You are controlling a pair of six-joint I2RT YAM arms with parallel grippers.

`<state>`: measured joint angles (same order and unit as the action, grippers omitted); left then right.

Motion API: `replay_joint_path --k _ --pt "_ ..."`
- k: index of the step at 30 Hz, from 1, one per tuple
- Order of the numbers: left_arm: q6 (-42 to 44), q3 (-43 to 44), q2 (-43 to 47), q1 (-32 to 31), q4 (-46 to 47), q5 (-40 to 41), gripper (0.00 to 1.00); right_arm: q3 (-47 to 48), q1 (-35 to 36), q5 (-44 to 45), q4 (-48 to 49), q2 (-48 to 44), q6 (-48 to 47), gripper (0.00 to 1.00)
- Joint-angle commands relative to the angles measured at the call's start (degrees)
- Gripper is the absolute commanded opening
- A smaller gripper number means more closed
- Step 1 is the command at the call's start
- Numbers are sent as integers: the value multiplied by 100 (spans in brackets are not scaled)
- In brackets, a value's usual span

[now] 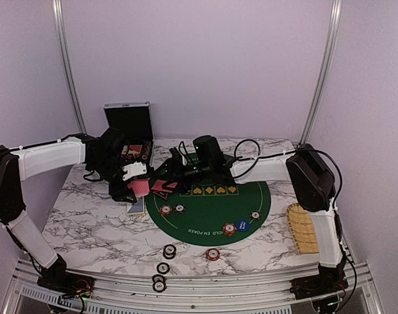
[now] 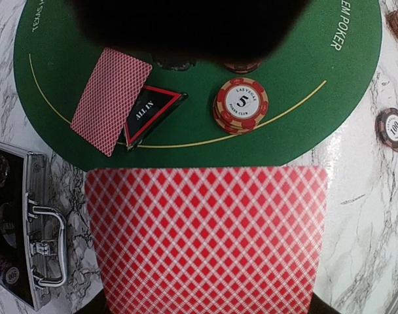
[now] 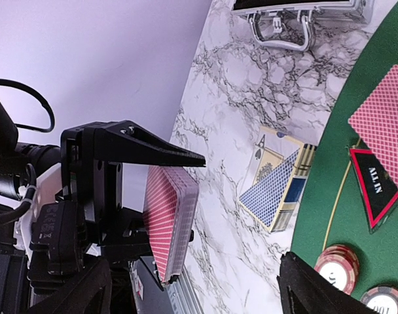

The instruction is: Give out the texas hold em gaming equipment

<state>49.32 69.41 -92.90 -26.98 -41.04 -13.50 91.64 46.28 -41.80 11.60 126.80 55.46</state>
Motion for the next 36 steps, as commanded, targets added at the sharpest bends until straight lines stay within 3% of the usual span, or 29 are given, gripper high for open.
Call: replay_joint_path --k 1,36 --pt "-71 218 71 -59 -99 -118 2 50 56 -278 558 165 308 85" --pt "-107 534 -187 -367 -254 -79 0 996 346 -699 1191 1240 1068 82"
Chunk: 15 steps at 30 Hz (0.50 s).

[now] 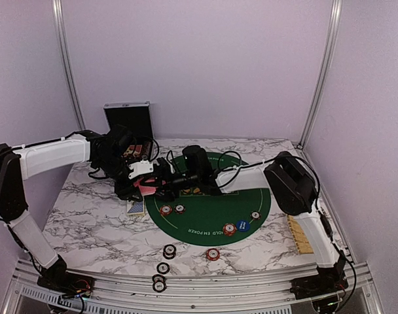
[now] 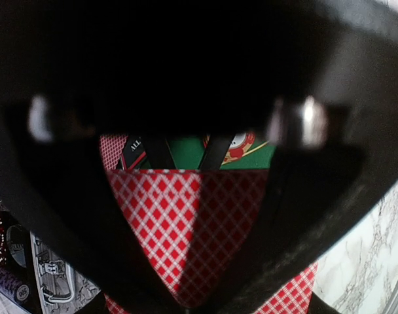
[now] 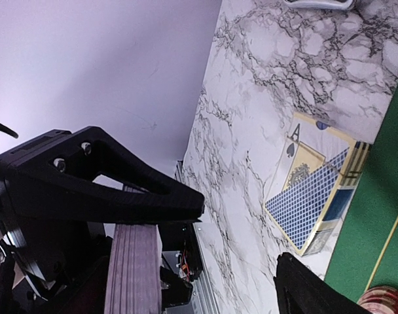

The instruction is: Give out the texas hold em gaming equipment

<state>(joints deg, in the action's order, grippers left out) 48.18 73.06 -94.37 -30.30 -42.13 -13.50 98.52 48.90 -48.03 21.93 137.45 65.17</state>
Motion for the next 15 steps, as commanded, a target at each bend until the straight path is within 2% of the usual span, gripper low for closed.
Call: replay_joint_path --k 1,9,15 --pt "7 168 -40 -37 -147 -68 0 296 73 -55 119 178 69 82" --pt "71 95 -2 -37 -166 56 0 58 -85 128 -503 -61 -447 68" --pt "75 117 -26 -35 -170 75 0 -239 -168 157 -726 -330 -727 66"
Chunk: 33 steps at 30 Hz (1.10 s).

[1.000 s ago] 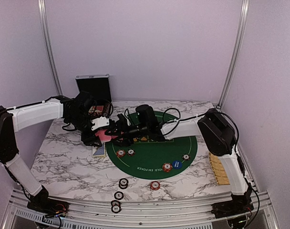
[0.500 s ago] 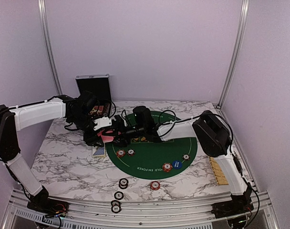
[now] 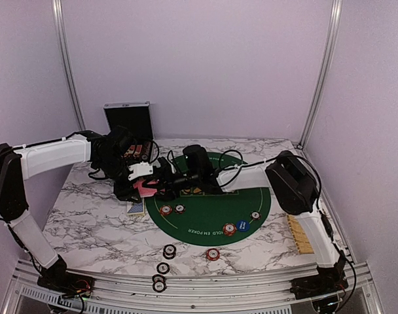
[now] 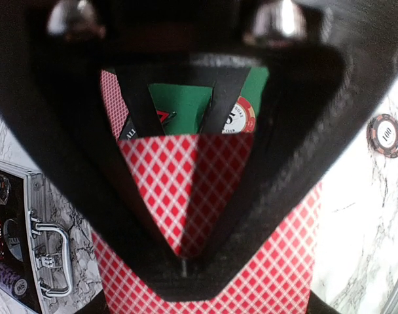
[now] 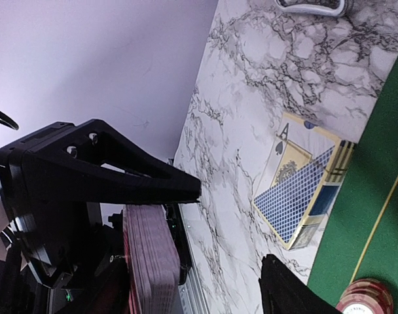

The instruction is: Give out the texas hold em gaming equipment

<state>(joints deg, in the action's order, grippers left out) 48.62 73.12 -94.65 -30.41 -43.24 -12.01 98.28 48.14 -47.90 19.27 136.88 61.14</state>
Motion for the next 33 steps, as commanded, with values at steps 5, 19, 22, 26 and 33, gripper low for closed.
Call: replay_joint_path --k 5,19,22,26,33 --pt "18 118 -9 -18 -48 -93 0 -351 -119 176 -562 -430 -441 61" --pt "-54 62 -94 17 46 30 0 -600 -197 233 -528 -864 -445 32" --pt "-54 48 -95 43 67 19 0 -672 -232 249 -515 -936 -441 26" --pt "-68 41 -88 60 71 -4 0 -722 -259 239 -504 -998 -452 22" --pt "-79 27 -71 95 87 -38 0 -761 -290 178 -498 -1069 -446 20"
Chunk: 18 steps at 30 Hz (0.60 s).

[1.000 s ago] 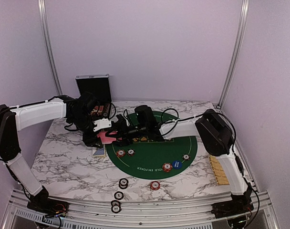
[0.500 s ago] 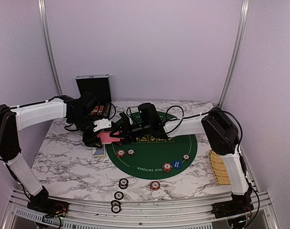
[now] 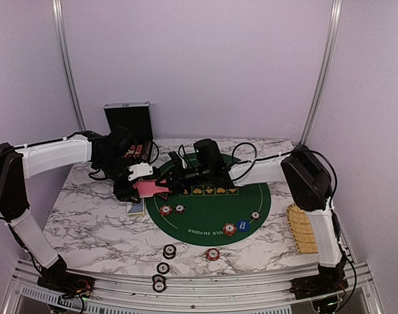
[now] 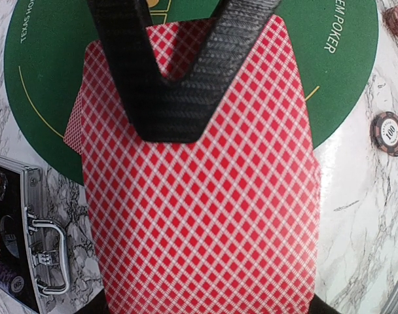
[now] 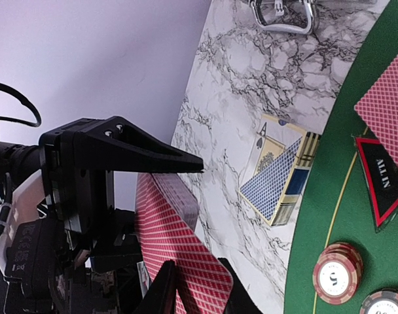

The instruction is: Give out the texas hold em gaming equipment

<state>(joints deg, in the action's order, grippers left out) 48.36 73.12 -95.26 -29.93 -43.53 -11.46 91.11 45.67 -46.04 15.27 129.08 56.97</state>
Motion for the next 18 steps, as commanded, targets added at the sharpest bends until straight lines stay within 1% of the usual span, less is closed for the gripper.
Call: replay_joint_path --k 1,3,4,6,8,18 --pt "-53 12 -1 55 110 -93 0 -63 -50 -14 -83 -307 -24 20" --pt "-56 9 5 70 111 -94 0 -111 -62 -27 -73 -361 -28 19" --pt "-54 2 9 81 112 -98 0 -152 -67 -20 -78 -394 -32 17" --pt "-50 -12 14 105 114 -107 0 -229 -89 -8 -89 -462 -45 10" --pt "-62 -19 9 118 124 -113 0 -316 -110 -13 -70 -543 -38 0" --pt "-62 -31 23 160 121 -101 0 -522 -330 -92 -61 -854 -23 0"
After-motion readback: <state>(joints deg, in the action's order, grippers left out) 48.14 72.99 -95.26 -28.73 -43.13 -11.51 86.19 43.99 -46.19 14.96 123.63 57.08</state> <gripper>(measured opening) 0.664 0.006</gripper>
